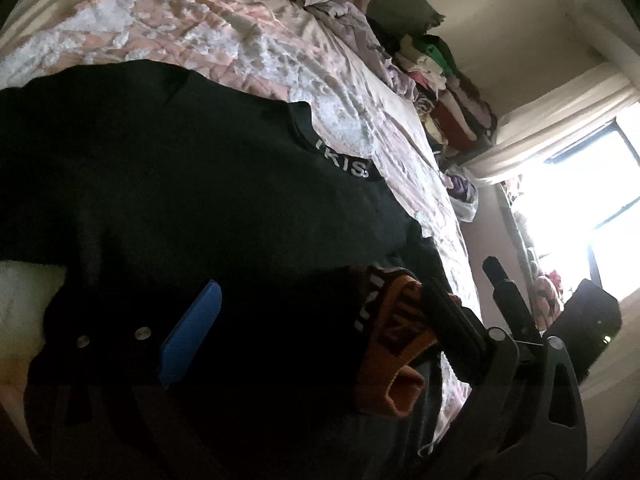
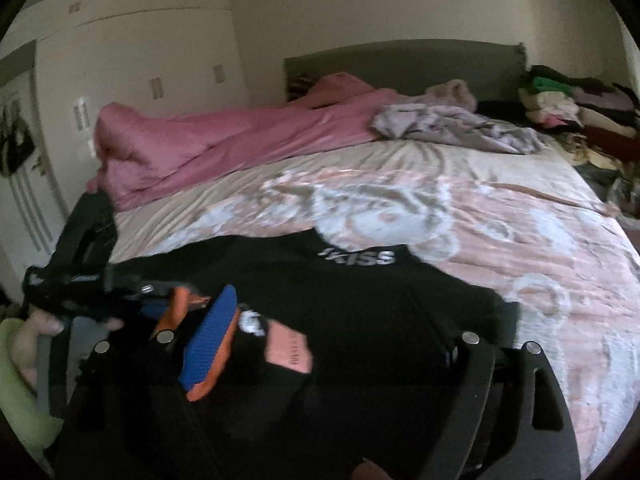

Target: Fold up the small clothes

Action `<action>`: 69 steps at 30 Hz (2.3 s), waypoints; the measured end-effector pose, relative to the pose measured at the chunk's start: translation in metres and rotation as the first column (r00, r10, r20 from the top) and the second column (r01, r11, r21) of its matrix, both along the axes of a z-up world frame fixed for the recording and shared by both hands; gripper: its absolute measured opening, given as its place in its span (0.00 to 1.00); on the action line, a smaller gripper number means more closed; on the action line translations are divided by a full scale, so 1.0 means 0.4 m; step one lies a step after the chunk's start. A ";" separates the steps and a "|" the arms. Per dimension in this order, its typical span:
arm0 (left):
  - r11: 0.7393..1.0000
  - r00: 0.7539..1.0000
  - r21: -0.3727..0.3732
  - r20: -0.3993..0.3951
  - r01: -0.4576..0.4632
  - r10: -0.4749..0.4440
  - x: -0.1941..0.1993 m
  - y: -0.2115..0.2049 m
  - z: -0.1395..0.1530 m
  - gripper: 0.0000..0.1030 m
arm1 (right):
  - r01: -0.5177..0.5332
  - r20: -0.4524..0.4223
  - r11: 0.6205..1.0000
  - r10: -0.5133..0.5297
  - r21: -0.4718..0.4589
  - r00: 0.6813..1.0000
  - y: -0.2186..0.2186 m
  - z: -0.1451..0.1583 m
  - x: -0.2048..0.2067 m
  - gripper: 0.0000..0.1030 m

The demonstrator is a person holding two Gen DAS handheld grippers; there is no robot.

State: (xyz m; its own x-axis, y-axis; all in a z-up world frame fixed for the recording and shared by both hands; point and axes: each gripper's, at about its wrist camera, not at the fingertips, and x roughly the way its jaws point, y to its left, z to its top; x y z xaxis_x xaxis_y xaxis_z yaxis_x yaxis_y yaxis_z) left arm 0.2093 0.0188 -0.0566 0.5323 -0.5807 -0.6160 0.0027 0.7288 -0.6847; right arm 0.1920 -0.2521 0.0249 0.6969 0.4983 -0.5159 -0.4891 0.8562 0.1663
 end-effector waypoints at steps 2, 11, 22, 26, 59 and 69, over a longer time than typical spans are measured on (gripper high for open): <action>0.999 1.000 -0.034 -0.003 -0.026 0.026 -0.003 0.019 -0.003 0.90 | 0.038 -0.004 0.999 -0.038 0.003 0.999 -0.029 0.000 0.007 0.80; 1.000 1.000 -0.003 -0.028 -0.013 0.013 -0.007 0.017 0.000 0.90 | 0.124 -0.028 0.992 -0.123 0.006 0.992 -0.079 -0.008 0.026 0.80; 0.968 0.998 0.244 -0.019 0.058 -0.055 -0.016 -0.100 -0.038 0.14 | 0.164 0.005 0.986 -0.164 0.004 0.986 -0.120 0.017 0.016 0.80; 0.968 0.995 0.244 0.062 0.061 -0.079 -0.006 -0.073 0.021 0.01 | 0.239 0.023 0.971 -0.239 -0.020 0.971 -0.164 0.027 0.024 0.80; 0.836 0.990 0.546 0.073 0.058 -0.117 0.106 -0.051 0.029 0.36 | 0.084 -0.097 0.979 -0.104 -0.188 0.990 -0.007 -0.078 0.071 0.80; 0.813 0.995 0.579 0.031 0.061 -0.097 0.085 -0.029 -0.059 0.39 | 0.044 -0.202 0.970 -0.094 -0.238 0.975 0.033 -0.165 0.095 0.80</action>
State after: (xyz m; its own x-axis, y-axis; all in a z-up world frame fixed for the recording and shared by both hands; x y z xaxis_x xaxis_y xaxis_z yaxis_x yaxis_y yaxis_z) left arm 0.2432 0.0073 -0.0803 0.5443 -0.1696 -0.8216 0.1027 0.9854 -0.1355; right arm 0.2301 -0.2388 -0.0409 0.5885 0.3023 -0.7498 -0.4022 0.9140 0.0528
